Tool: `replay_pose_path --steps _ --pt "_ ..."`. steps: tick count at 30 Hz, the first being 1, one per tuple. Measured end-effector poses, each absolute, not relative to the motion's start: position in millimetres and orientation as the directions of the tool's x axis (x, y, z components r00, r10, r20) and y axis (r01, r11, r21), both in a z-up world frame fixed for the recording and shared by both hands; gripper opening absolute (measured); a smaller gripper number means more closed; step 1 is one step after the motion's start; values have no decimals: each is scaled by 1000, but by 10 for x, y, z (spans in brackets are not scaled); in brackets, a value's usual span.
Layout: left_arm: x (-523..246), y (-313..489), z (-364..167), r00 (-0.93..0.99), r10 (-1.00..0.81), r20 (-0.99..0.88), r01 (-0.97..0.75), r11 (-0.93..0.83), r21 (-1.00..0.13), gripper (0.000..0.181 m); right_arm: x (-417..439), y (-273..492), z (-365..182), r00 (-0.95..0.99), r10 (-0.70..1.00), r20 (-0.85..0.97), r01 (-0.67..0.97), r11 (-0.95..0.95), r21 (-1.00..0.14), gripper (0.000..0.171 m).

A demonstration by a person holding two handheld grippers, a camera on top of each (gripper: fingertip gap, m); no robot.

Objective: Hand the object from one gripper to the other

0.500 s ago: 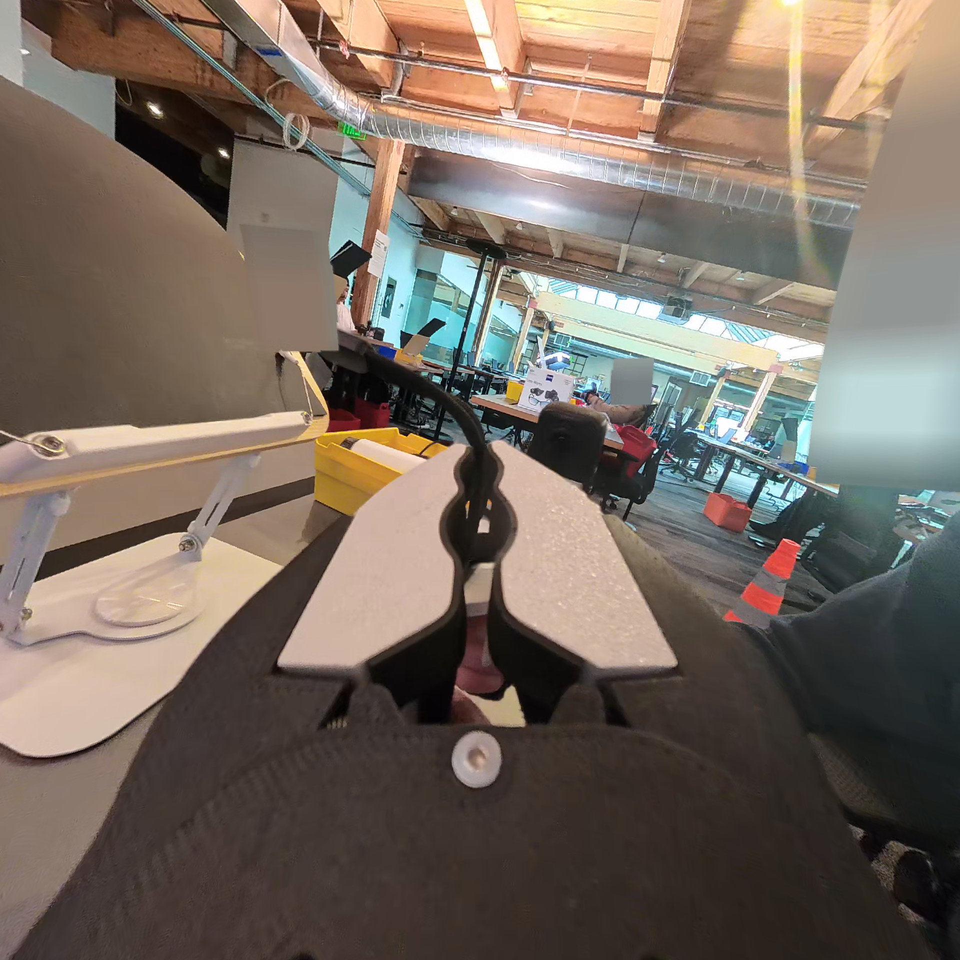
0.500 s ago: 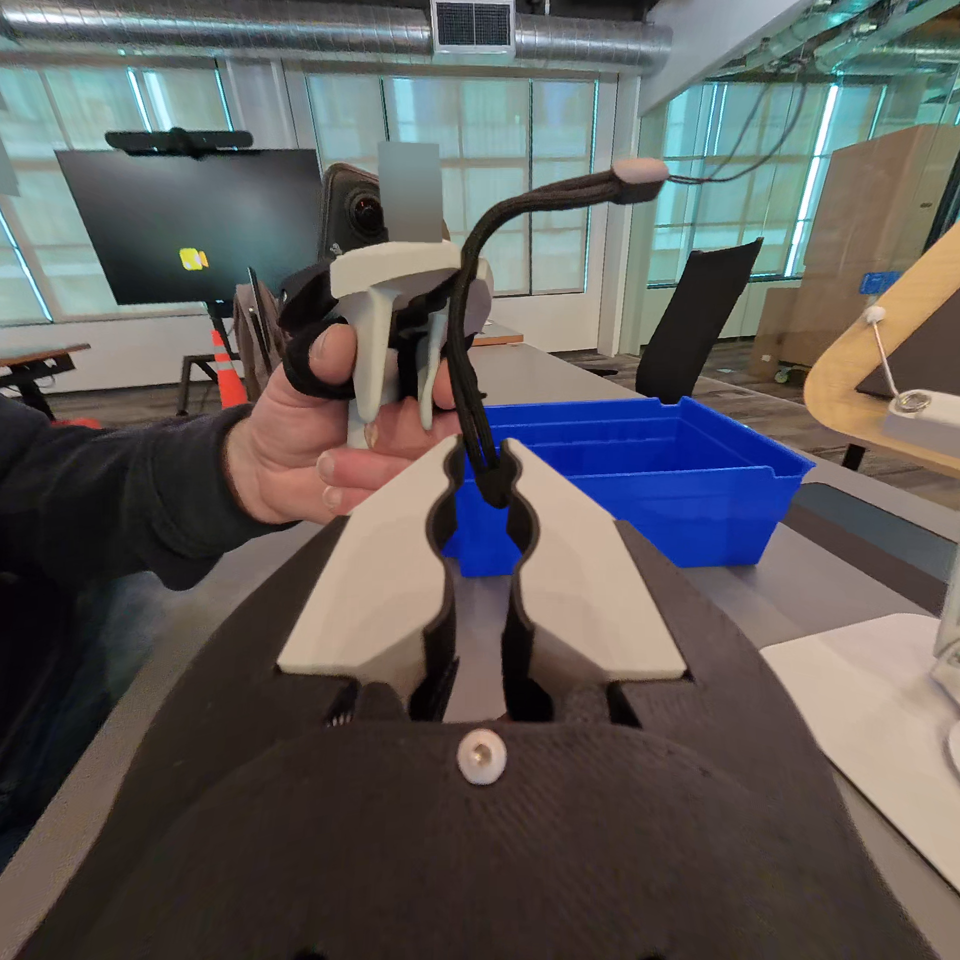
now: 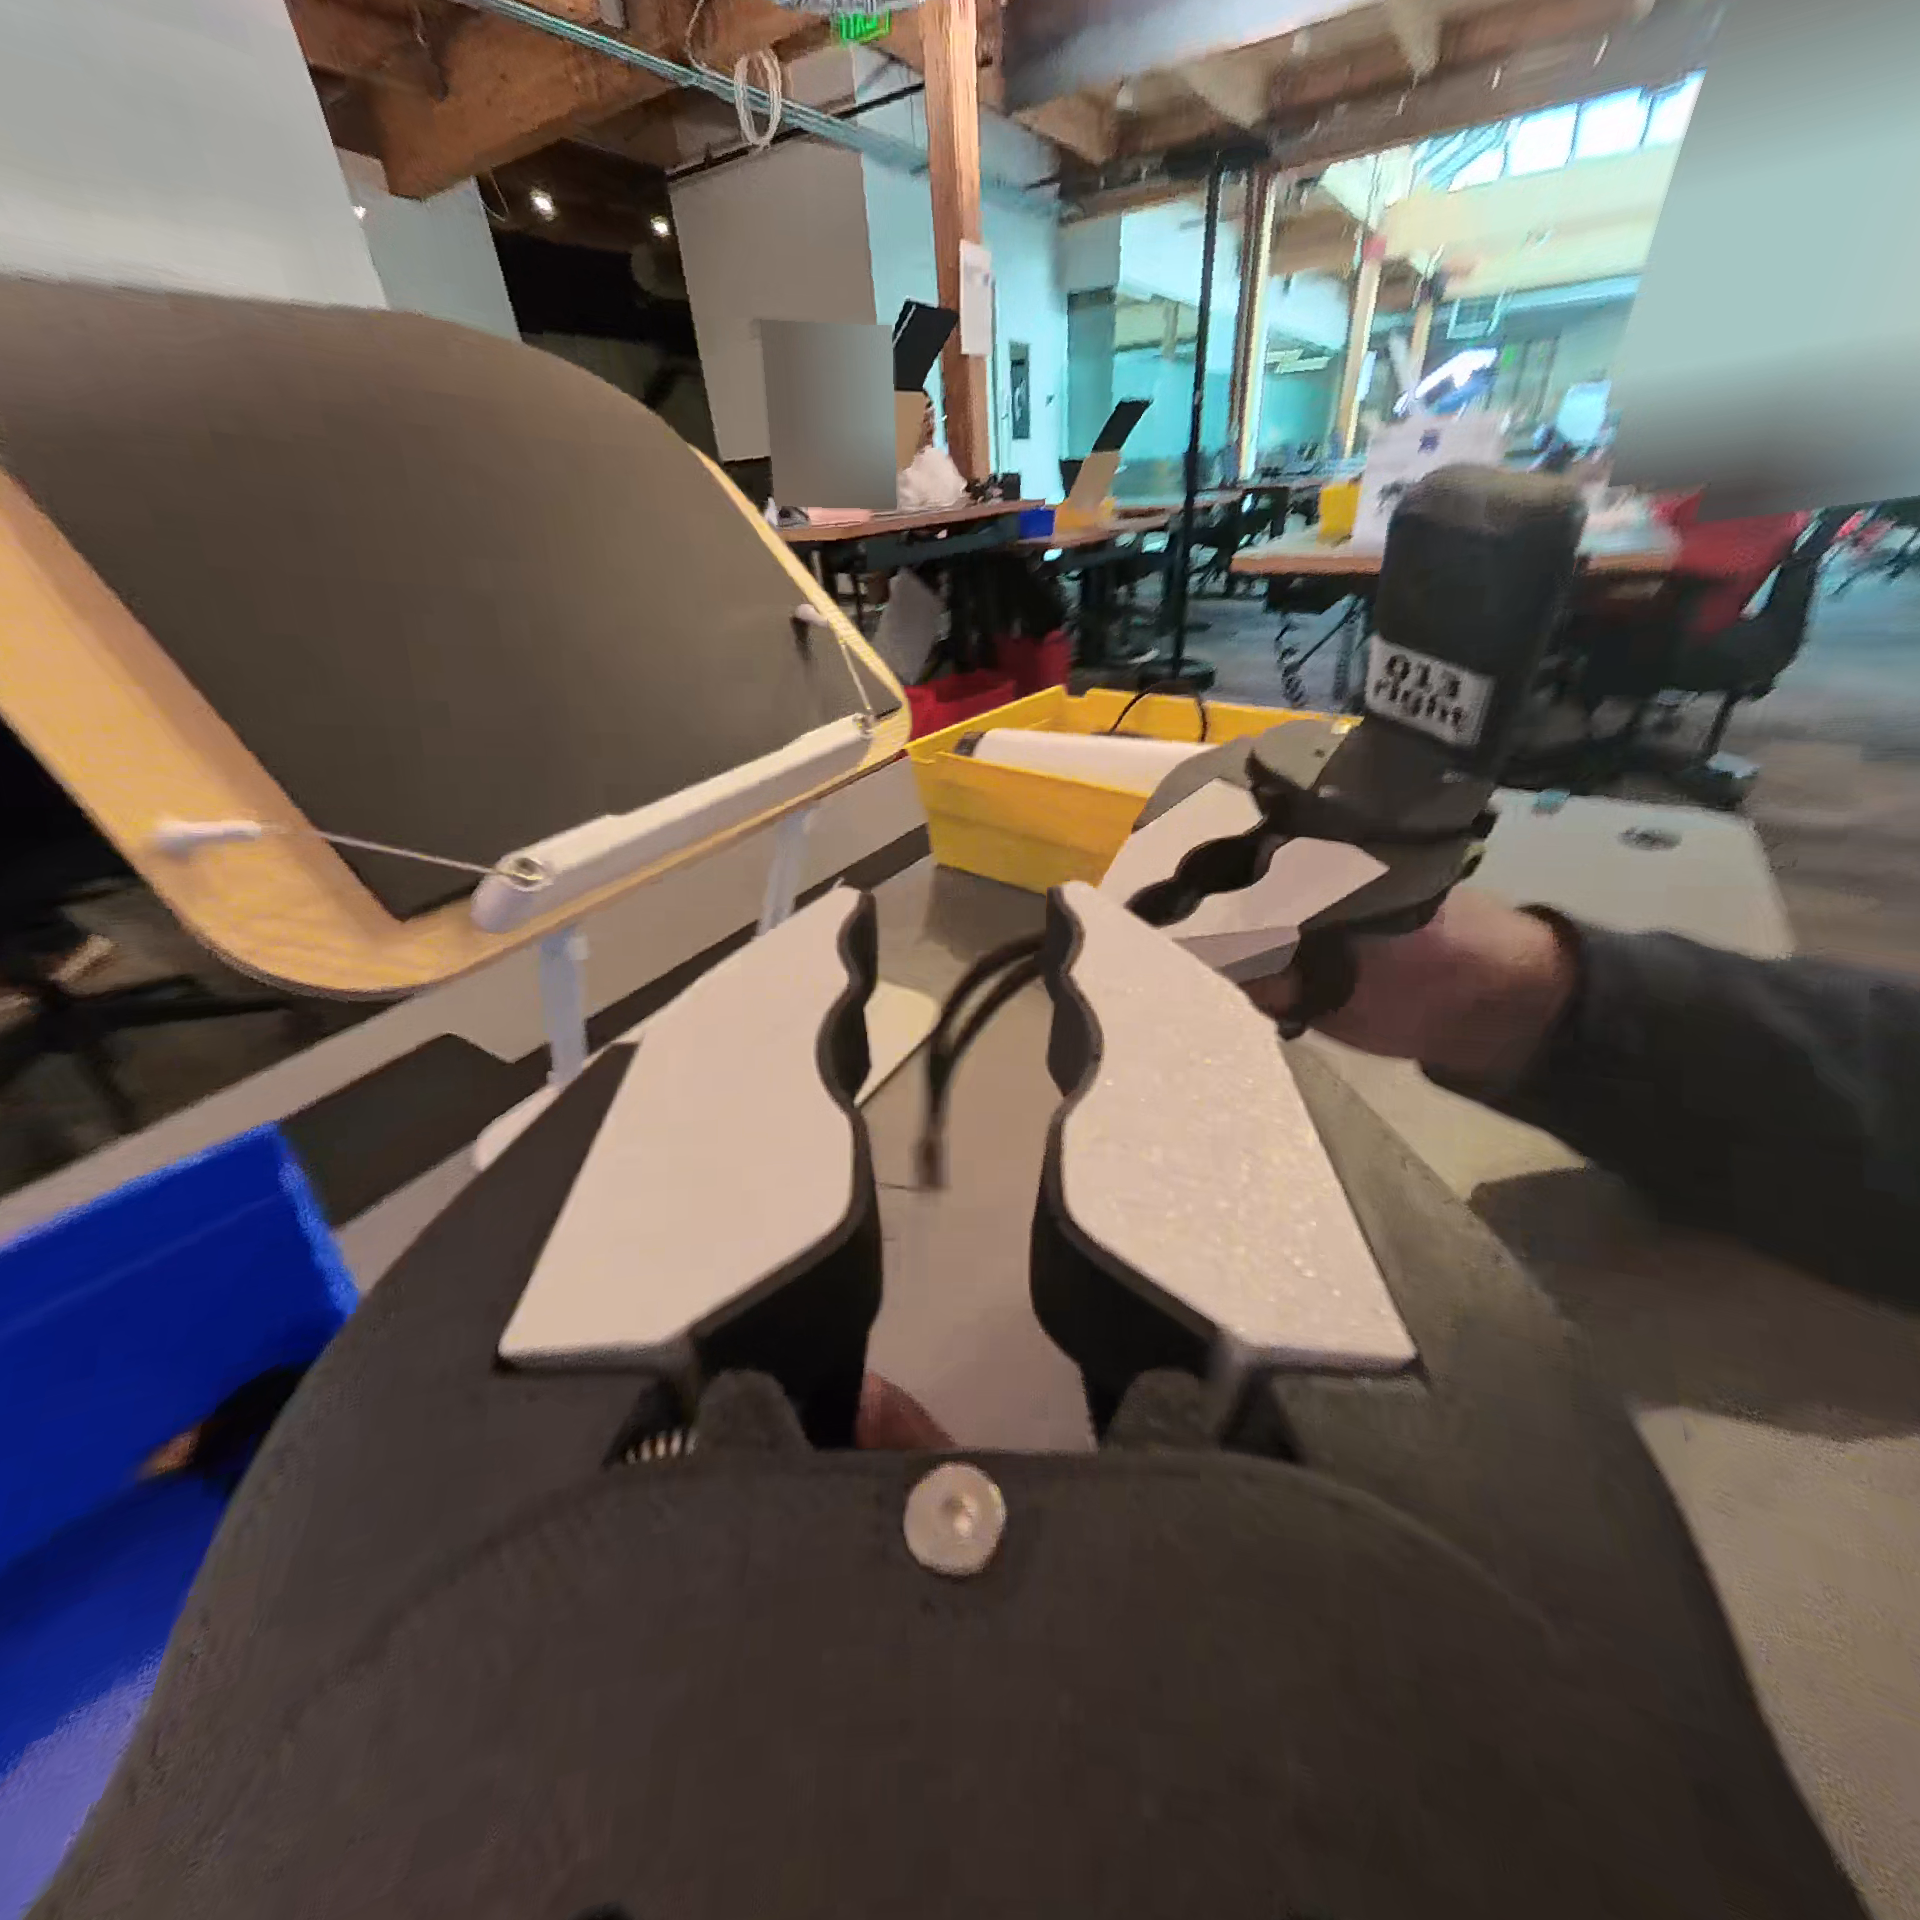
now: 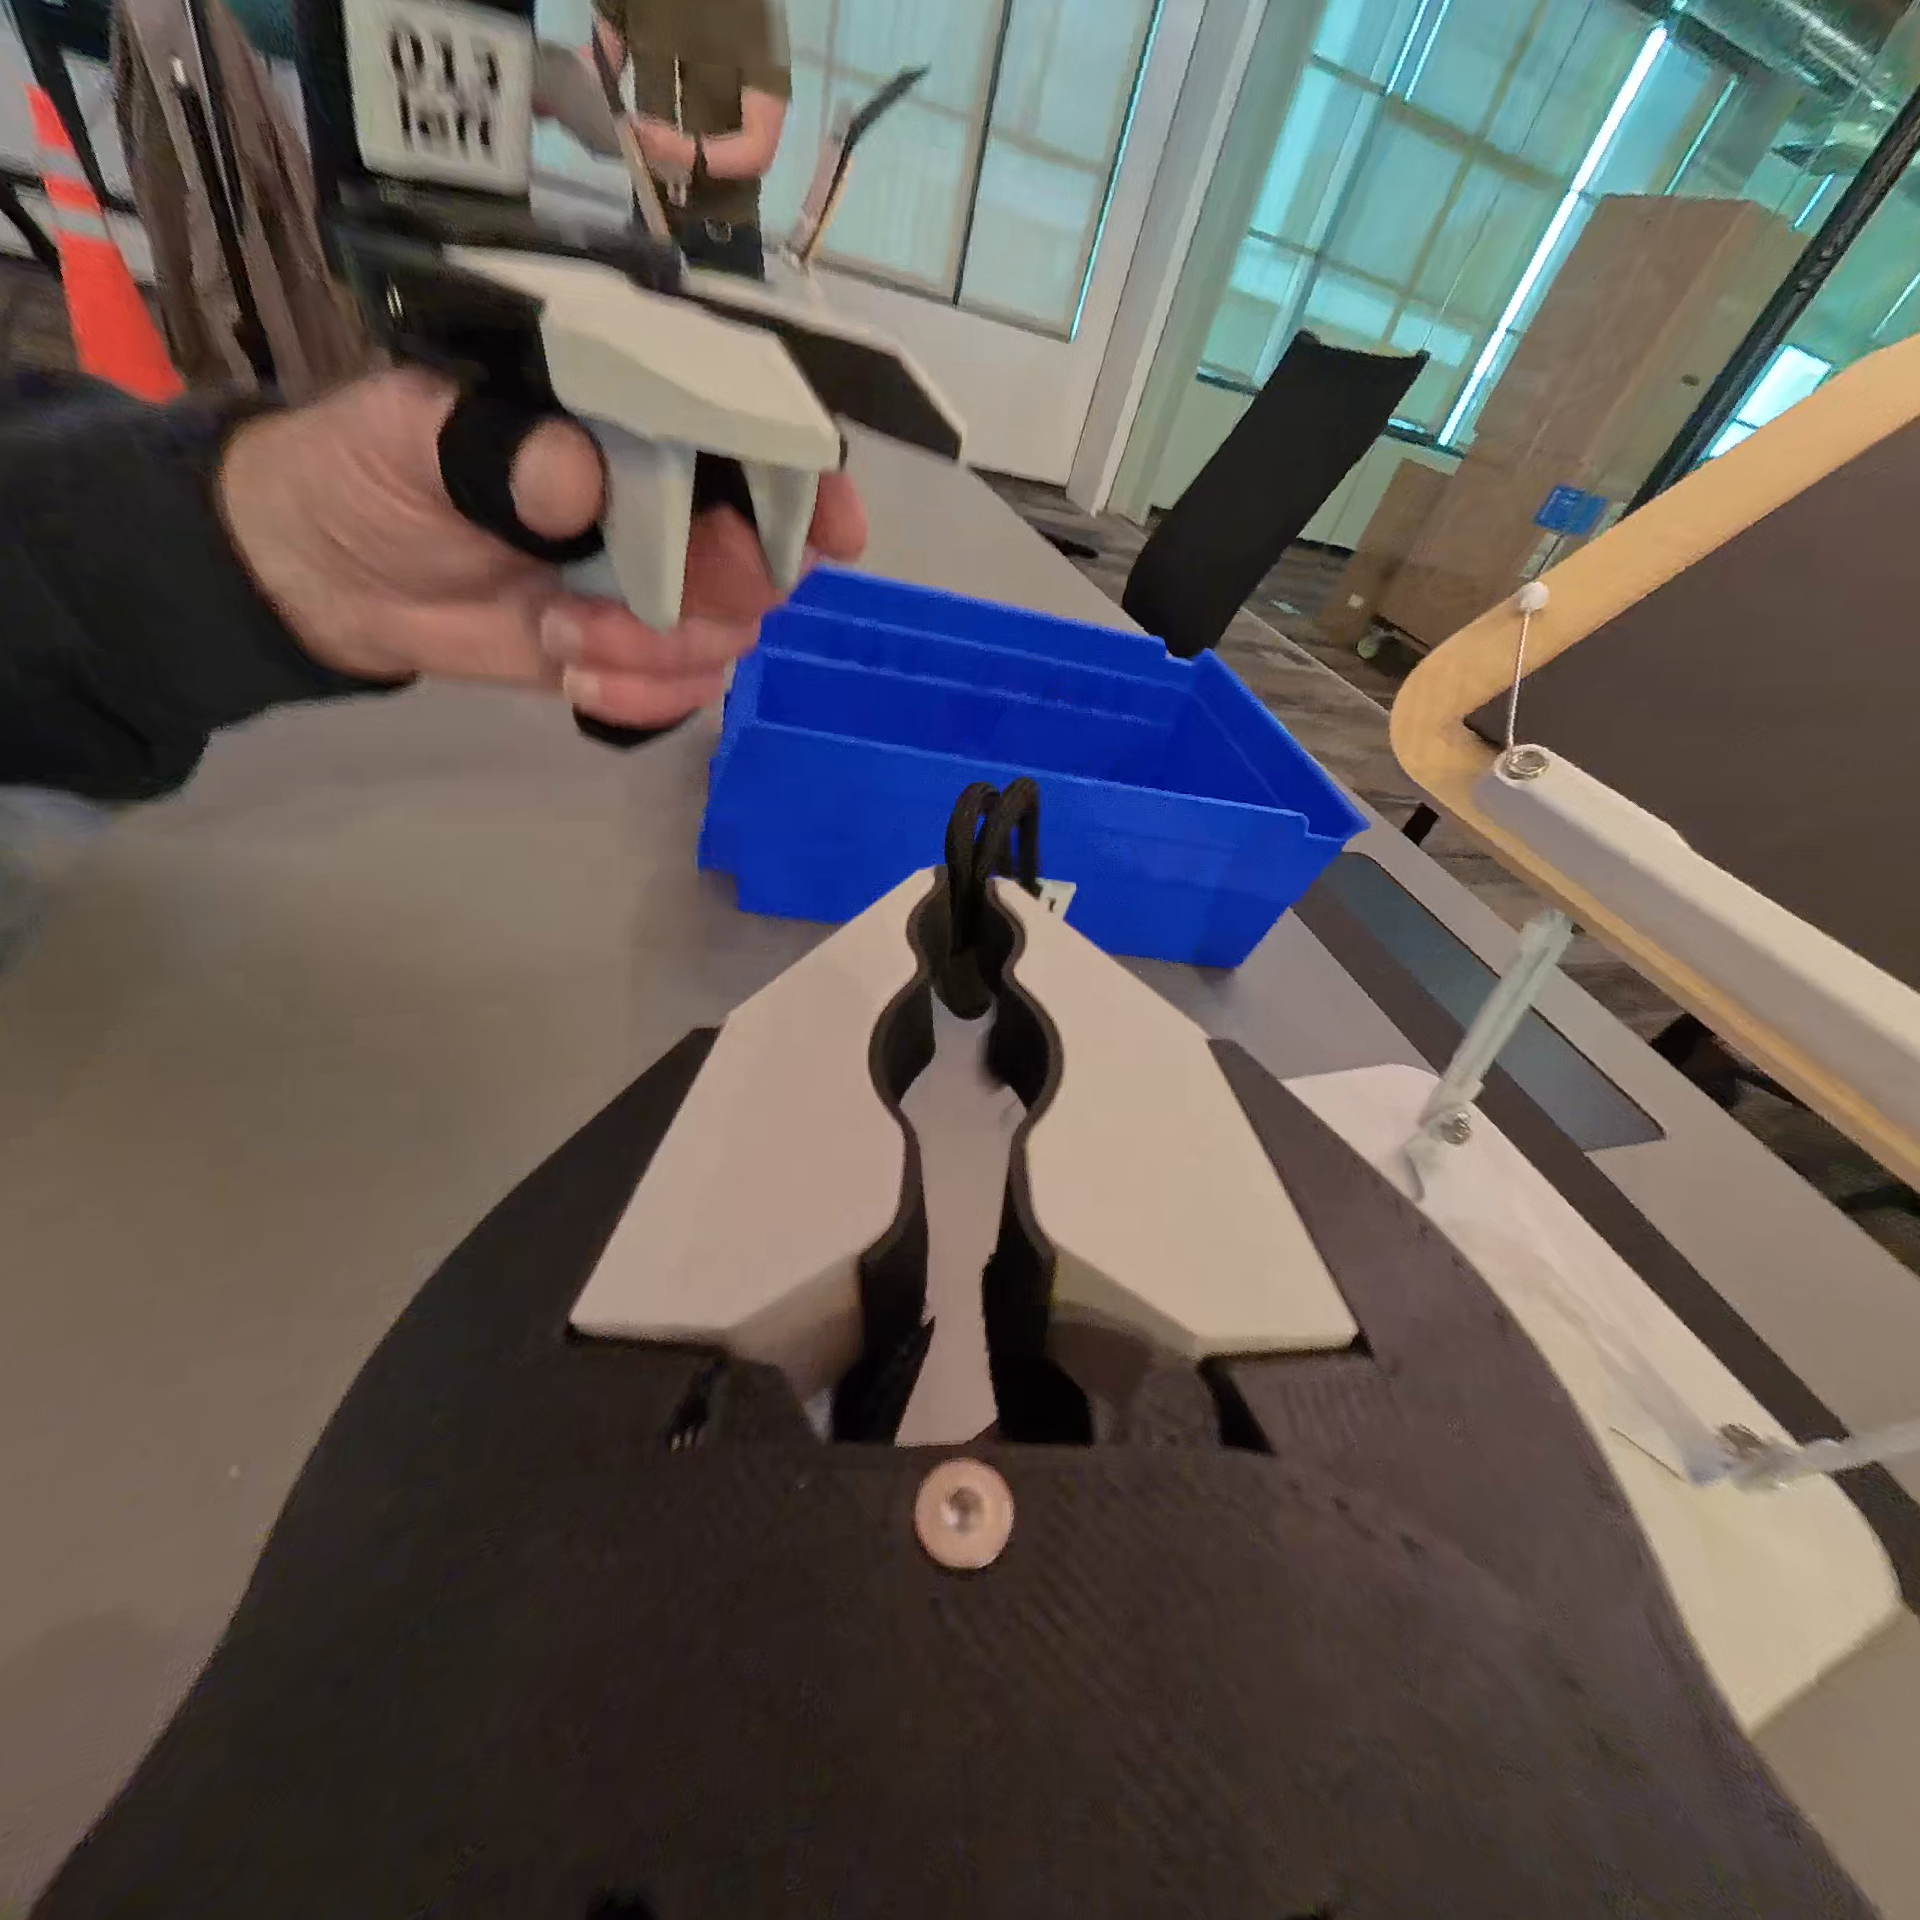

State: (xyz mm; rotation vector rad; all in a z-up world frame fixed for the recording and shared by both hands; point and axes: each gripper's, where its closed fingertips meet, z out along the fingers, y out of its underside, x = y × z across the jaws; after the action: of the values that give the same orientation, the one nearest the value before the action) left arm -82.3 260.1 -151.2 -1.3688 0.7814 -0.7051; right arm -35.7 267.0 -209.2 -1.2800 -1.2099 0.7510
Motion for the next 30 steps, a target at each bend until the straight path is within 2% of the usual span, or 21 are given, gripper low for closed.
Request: replay_pose_path --steps 2,4,7,11,13,15,20,25,26,28,30 --pt "-828 2582 -1531 569 -805 -167 -104 131 -986 33 -340 2624 -2076 232 942 241 180 202 -963 1" --pt "-792 2573 -1589 552 -805 -216 -170 145 -975 36 -348 2516 -1990 165 971 170 89 157 -984 1" --pt "-663 2516 -1738 499 -836 -228 -217 134 -967 41 -326 2411 -1856 94 990 100 -20 103 -995 0" --pt "-500 2504 -1982 466 -856 -224 -265 106 -958 43 -290 2347 -1771 46 997 62 -75 66 -995 1" --pt "-430 2504 -2049 456 -864 -213 -261 99 -960 34 -296 2336 -1776 32 998 50 -80 53 -995 1" --pt "-406 2546 -2095 476 -850 -226 -274 101 -956 9 -308 2312 -1788 18 999 50 -75 52 -996 1" --pt "-391 2565 -2015 487 -870 -81 -139 14 -990 3 -287 2353 -1792 40 998 44 -74 47 -996 1" --pt "-435 2554 -1857 458 -886 80 20 -79 -997 2 -358 2456 -1990 97 994 50 31 48 -998 3" --pt "-441 2549 -1825 451 -887 98 43 -88 -995 2 -380 2472 -2030 106 993 51 49 46 -998 6" --pt "-446 2544 -1781 439 -889 128 76 -105 -992 2 -419 2508 -2096 134 989 68 89 56 -994 24" --pt "-433 2528 -1770 440 -891 110 65 -91 -994 2 -448 2497 -2134 140 985 102 117 85 -989 25"
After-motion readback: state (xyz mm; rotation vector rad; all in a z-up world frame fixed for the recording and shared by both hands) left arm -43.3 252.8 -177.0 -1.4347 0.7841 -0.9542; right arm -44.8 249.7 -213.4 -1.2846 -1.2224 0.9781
